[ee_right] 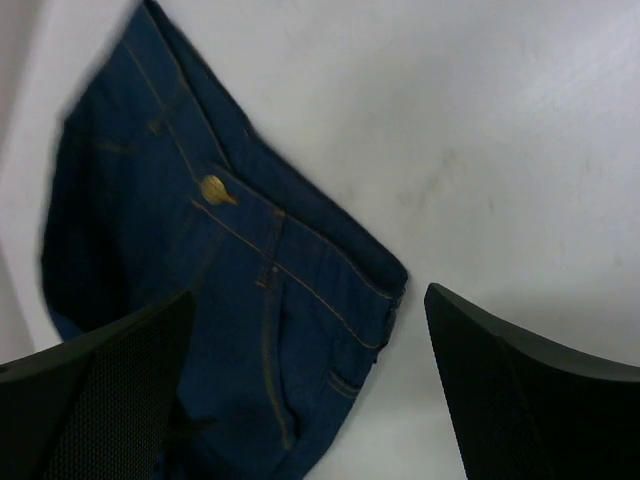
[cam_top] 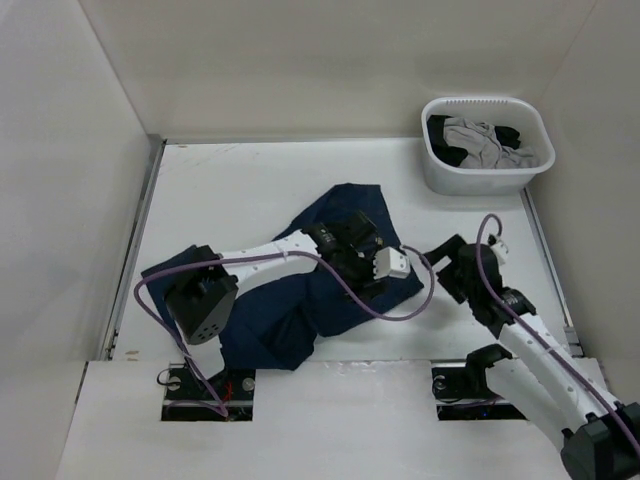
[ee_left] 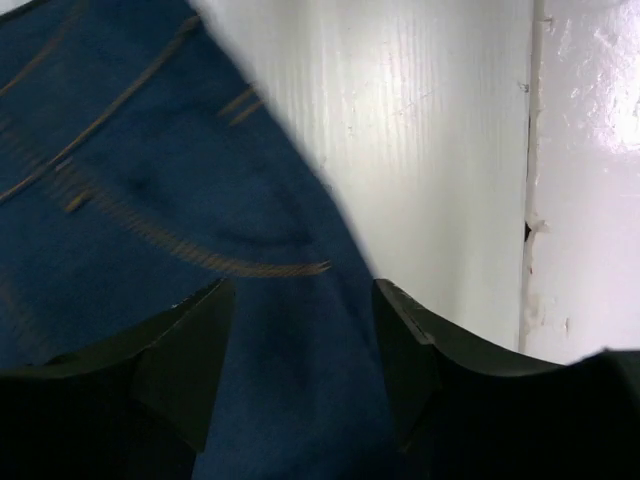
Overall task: Fold and stack the trousers
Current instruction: Flatten the trousers out
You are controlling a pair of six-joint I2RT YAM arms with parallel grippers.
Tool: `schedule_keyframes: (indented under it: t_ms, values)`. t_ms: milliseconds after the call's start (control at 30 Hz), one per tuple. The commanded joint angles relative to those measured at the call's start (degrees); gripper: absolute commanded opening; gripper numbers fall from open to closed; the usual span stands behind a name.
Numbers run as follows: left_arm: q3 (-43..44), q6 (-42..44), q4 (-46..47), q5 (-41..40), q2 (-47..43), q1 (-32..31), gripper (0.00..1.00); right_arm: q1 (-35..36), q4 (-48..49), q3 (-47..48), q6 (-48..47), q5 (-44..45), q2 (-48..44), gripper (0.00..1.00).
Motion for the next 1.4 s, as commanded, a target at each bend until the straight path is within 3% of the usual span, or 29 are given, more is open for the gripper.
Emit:
schedule_keyframes:
  t_ms: [0,200,367,433,500,600,700,867,967,1033,1067,1133,1233,1367]
  values:
    - [3.03,-2.29,-2.7,2.28,-3.29,6.72,0.58,6.03,-3.82,-3.46,9.44,-1.0,1.93,1.0]
    - [4.54,1.65,-16.3,1.67,-12.77,12.0,0.62,15.27,2.59,-4.61,16.13,-3.54,13.34,1.0]
    - [-3.62,5.97,-22.48,-8.24,-21.91,18.58,0.63,15.64,11.89,-6.71,20.08,-4.68,23.89,1.0]
    - [-7.05,6.49,-21.78,-10.11,-24.56,23.32,0.65,13.36,16.38,-7.33,21.32,-5.74,27.33,0.79]
    - [-9.95,7.11,-21.25,-10.99,-25.35,27.1,0.67,11.69,21.04,-7.68,22.72,-7.23,31.54,0.49]
    - [-12.86,8.51,-22.04,-11.52,-22.73,28.62,0.66,9.23,23.08,-7.16,22.99,-8.03,35.07,0.14]
    - [-13.92,9.83,-23.97,-9.86,-20.18,27.92,0.65,7.91,21.6,-6.98,22.55,-7.06,32.37,0.0]
    - [-15.42,16.41,-30.81,-5.55,-18.59,27.48,0.61,4.13,10.37,-7.86,23.08,-1.54,17.8,0.0]
    - [-15.16,19.85,-37.14,-2.39,-16.05,26.68,0.52,1.58,0.88,-7.33,22.47,2.07,7.96,0.0]
    - [-14.89,21.34,-40.13,-1.06,-13.68,26.6,0.37,-0.52,-4.75,-7.16,21.59,2.87,2.68,0.0]
    - [-14.8,21.18,-40.32,-1.32,-12.1,26.33,0.19,-1.75,-8.26,-7.16,20.89,3.22,-1.09,0.0]
    - [-14.28,18.9,-38.05,-2.37,-10.6,26.24,0.02,-3.08,-12.93,-7.07,20.18,3.83,-5.86,0.0]
    - [-9.38,14.07,-28.94,-7.54,-10.59,28.87,0.0,-5.45,-21.1,-6.63,19.65,5.68,-12.89,0.0]
    - [3.88,6.87,-12.14,-14.67,-8.76,35.55,0.0,-7.21,-25.78,-7.07,17.81,6.3,-17.12,0.0]
